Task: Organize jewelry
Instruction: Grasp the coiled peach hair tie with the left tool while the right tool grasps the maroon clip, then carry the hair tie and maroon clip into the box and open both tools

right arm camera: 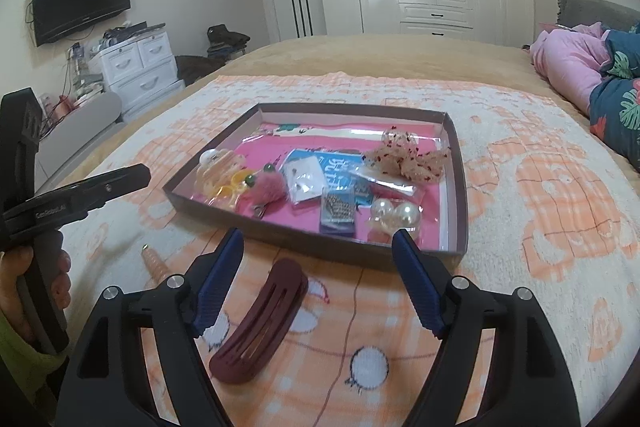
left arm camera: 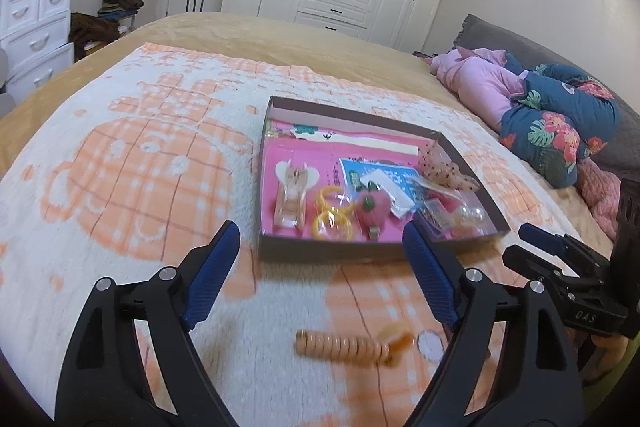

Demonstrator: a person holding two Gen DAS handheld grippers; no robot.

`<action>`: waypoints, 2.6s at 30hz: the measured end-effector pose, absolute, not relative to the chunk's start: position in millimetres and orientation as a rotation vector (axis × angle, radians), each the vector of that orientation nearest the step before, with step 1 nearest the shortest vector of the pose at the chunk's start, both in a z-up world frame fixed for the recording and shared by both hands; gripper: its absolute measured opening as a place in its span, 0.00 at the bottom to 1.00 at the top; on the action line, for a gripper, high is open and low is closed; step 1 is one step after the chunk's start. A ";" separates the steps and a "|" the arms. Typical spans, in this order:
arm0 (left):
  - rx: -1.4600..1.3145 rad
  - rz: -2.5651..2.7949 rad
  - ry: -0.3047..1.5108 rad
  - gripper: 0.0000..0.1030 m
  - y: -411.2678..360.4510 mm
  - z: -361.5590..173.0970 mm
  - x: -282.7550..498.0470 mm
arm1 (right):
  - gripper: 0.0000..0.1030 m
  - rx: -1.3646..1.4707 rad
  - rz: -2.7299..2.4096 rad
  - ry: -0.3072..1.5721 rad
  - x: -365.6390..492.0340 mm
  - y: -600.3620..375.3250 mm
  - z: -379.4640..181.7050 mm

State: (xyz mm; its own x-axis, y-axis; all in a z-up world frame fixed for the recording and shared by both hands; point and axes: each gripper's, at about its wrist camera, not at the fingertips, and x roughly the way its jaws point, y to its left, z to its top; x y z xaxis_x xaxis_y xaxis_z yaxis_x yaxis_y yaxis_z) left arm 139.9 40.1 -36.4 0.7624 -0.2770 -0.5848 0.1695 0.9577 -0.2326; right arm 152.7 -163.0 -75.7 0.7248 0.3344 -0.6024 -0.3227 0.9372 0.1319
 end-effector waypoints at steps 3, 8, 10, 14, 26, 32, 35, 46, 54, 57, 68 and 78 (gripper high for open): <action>-0.174 -0.239 0.674 0.72 43.5 -38.6 131.7 | 0.72 0.007 0.371 0.681 146.9 -162.4 -79.0; -0.189 -0.232 0.712 0.72 48.6 -47.2 121.2 | 0.72 -0.010 0.380 0.698 140.0 -160.5 -85.6; -0.199 -0.234 0.737 0.72 50.8 -53.0 116.0 | 0.72 -0.018 0.379 0.711 138.3 -159.1 -89.7; -0.221 -0.237 0.780 0.72 53.6 -63.2 106.2 | 0.72 -0.026 0.392 0.752 137.0 -155.6 -99.5; -0.276 -0.318 0.892 0.67 44.4 -89.7 97.4 | 0.61 0.021 0.458 0.889 145.9 -142.0 -127.0; -0.354 -0.345 0.907 0.67 42.1 -95.6 107.2 | 0.60 0.015 0.467 0.913 156.5 -133.1 -137.2; -0.365 -0.344 0.910 0.67 38.7 -98.6 115.7 | 0.48 -0.013 0.469 0.901 158.4 -127.9 -138.2; -0.367 -0.306 0.898 0.38 31.2 -101.0 141.4 | 0.31 -0.031 0.493 0.848 150.9 -131.8 -131.9; -0.384 -0.349 0.872 0.13 32.5 -93.6 141.4 | 0.31 -0.016 0.444 0.802 144.8 -151.1 -122.7; -0.348 -0.371 0.843 0.13 24.6 -83.4 137.5 | 0.31 0.002 0.420 0.784 144.5 -161.3 -117.5; -0.295 -0.435 0.730 0.13 0.4 -36.6 145.7 | 0.31 0.034 0.356 0.701 141.5 -192.8 -88.1; -0.303 -0.434 0.687 0.11 -11.2 -18.5 183.5 | 0.31 0.051 0.307 0.662 163.7 -210.1 -71.9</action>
State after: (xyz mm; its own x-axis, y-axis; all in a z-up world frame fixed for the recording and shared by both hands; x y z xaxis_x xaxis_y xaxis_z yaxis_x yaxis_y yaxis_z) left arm 183.5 -11.2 -18.5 0.6900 -0.4794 -0.5423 0.2840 0.8685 -0.4064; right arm 163.7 -210.1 -71.9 0.7454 0.2964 -0.5971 -0.2644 0.9537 0.1433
